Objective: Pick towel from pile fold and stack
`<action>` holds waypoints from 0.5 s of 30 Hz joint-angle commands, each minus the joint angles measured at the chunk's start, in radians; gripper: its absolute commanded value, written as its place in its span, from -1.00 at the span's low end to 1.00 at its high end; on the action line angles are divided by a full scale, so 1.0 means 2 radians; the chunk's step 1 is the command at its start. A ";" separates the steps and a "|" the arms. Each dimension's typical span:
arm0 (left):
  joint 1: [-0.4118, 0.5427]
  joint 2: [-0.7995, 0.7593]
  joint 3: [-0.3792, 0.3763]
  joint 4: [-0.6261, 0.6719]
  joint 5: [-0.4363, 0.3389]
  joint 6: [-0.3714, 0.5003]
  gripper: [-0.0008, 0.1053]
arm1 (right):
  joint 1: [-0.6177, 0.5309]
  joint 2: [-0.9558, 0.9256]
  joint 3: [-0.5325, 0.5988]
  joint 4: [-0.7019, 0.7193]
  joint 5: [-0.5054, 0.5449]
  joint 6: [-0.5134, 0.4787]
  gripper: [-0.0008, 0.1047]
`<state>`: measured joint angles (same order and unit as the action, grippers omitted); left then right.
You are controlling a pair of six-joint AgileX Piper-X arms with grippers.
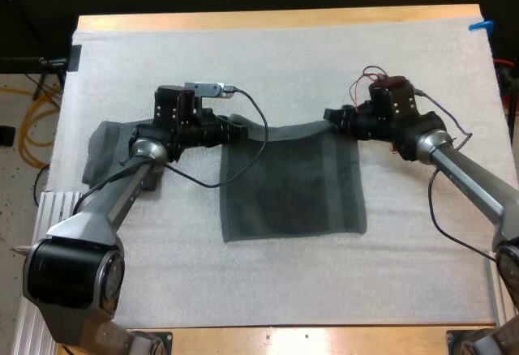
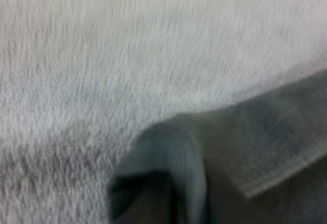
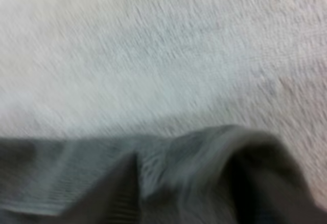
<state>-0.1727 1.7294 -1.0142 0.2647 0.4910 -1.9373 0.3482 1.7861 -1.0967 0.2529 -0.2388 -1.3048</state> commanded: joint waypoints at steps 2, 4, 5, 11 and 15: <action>0.001 -0.002 -0.001 -0.028 0.013 -0.001 -0.58 | -0.003 0.000 -0.004 -0.039 -0.007 0.016 0.19; 0.001 -0.002 -0.002 -0.050 0.027 -0.008 -0.44 | -0.003 0.000 -0.004 -0.073 -0.007 0.027 0.18; 0.001 -0.002 -0.002 -0.058 0.031 -0.010 -0.40 | -0.003 0.000 -0.004 -0.081 -0.007 0.027 0.18; 0.001 -0.007 -0.014 -0.079 0.058 -0.014 -0.32 | -0.003 -0.006 -0.005 -0.140 -0.007 0.021 0.19; 0.004 -0.025 -0.026 -0.079 0.054 -0.001 -0.32 | -0.003 -0.029 -0.004 -0.130 -0.007 -0.023 0.19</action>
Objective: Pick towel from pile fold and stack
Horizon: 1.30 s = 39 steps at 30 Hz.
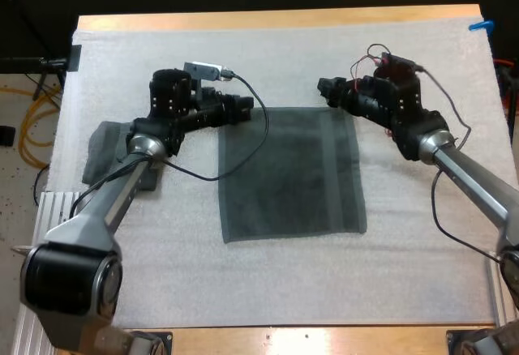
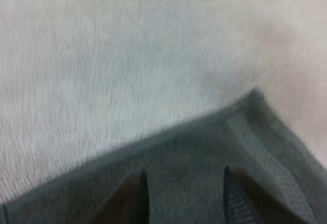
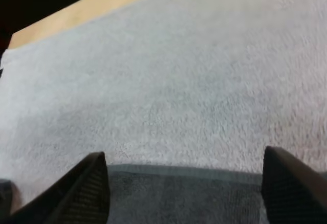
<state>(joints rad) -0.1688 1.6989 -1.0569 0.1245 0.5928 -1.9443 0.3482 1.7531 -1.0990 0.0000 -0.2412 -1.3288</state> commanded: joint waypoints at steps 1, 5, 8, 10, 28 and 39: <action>0.005 -0.019 -0.006 -0.009 0.002 0.002 -0.32 | -0.003 -0.023 -0.003 0.003 -0.005 -0.025 0.19; 0.018 -0.059 -0.006 -0.002 -0.007 0.004 -0.32 | -0.003 -0.065 -0.003 0.038 -0.003 -0.071 0.19; 0.030 -0.100 -0.006 0.021 -0.007 0.009 -0.32 | -0.003 -0.103 -0.003 0.074 -0.001 -0.102 0.19; 0.038 -0.139 -0.006 0.051 -0.007 0.017 -0.32 | -0.003 -0.133 -0.003 0.096 -0.001 -0.119 0.19; 0.038 -0.449 -0.006 0.322 -0.007 0.055 -0.32 | -0.003 -0.389 -0.003 0.340 0.003 -0.123 0.19; 0.038 -0.515 -0.005 0.502 -0.007 0.067 -0.05 | -0.003 -0.459 -0.001 0.525 0.010 -0.123 0.19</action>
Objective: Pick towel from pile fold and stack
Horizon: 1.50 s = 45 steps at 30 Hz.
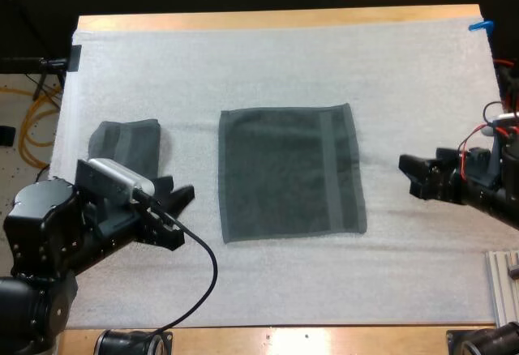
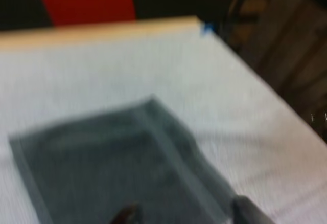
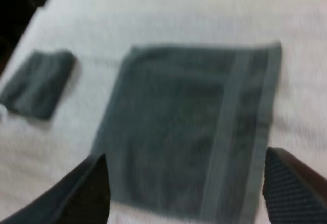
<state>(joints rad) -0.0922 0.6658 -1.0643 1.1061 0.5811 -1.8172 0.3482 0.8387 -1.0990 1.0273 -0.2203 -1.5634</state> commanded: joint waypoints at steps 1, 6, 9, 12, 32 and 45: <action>0.000 0.002 -0.001 0.026 -0.005 0.003 0.17 | -0.003 -0.002 0.002 0.021 0.000 -0.006 0.19; 0.000 0.014 -0.001 0.059 -0.036 0.007 0.51 | -0.003 -0.002 0.036 0.027 0.000 -0.006 0.19; 0.000 0.028 0.000 0.072 -0.040 0.010 0.51 | -0.003 0.000 0.073 0.026 0.000 -0.006 0.19; 0.000 0.044 0.000 0.082 -0.040 0.010 0.51 | -0.003 0.006 0.114 0.019 0.003 -0.003 0.19; 0.000 0.073 0.045 0.088 -0.043 0.032 0.50 | -0.003 0.223 0.236 -0.180 -0.073 0.066 0.19; 0.000 0.073 0.055 0.088 -0.042 0.032 0.50 | -0.003 0.334 0.236 -0.265 -0.151 0.119 0.19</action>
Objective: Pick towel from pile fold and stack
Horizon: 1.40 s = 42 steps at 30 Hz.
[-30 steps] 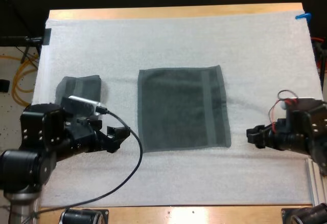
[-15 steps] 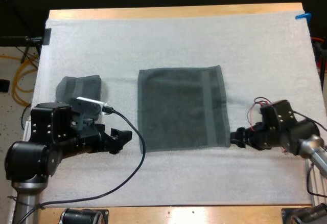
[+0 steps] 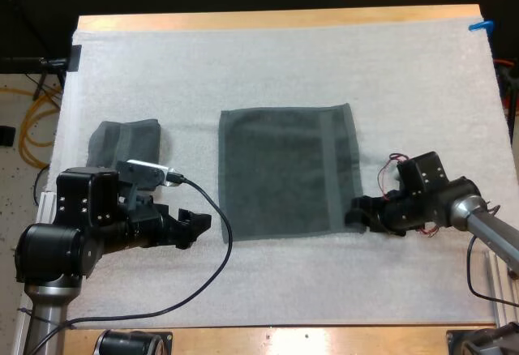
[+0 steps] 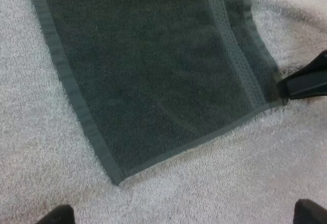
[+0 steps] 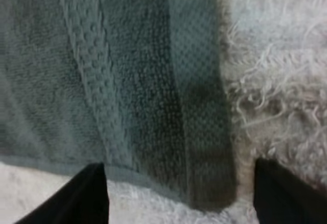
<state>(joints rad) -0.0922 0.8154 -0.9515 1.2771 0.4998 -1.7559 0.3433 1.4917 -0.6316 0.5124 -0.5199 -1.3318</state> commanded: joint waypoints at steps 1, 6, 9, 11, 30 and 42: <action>0.000 -0.001 -0.001 0.002 -0.001 0.001 0.50 | -0.001 0.013 0.002 -0.012 -0.007 0.006 0.18; 0.000 -0.001 -0.001 0.002 -0.001 0.001 0.50 | -0.001 0.031 0.002 -0.019 -0.028 0.017 0.18; 0.000 -0.001 -0.001 0.002 -0.001 0.001 0.50 | -0.001 0.035 0.002 -0.017 -0.030 0.026 0.07; 0.000 -0.001 -0.001 0.002 -0.001 0.001 0.50 | -0.001 0.035 0.002 -0.017 -0.030 0.031 -0.20; 0.000 0.000 0.068 -0.076 0.051 -0.036 0.50 | -0.001 0.034 0.002 -0.017 0.015 0.021 -0.99; 0.000 0.000 0.212 -0.197 0.078 -0.131 0.50 | -0.001 0.034 0.002 -0.017 0.015 0.021 -0.99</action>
<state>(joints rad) -0.0922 0.8154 -0.5275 0.9047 0.6436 -1.9972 0.3417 1.5487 -0.6352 0.4688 -0.5262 -1.2793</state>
